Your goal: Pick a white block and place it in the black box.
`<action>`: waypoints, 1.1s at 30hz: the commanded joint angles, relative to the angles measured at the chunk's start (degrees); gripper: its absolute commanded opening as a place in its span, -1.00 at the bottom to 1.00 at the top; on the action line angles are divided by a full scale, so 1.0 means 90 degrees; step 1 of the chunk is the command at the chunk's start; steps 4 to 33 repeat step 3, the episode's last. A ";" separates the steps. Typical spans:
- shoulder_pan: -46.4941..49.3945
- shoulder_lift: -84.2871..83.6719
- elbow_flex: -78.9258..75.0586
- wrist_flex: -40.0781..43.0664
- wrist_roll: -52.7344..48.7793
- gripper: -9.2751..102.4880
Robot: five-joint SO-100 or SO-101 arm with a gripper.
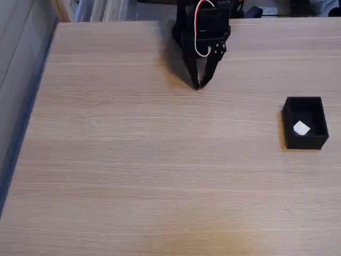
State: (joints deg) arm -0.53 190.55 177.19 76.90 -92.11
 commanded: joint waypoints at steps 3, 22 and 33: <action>-0.0039 0.0039 0.0088 0.0039 0.0020 -0.83; -0.0039 0.0039 0.0088 0.0039 0.0020 -0.83; -0.0039 0.0039 0.0088 0.0039 0.0020 -0.83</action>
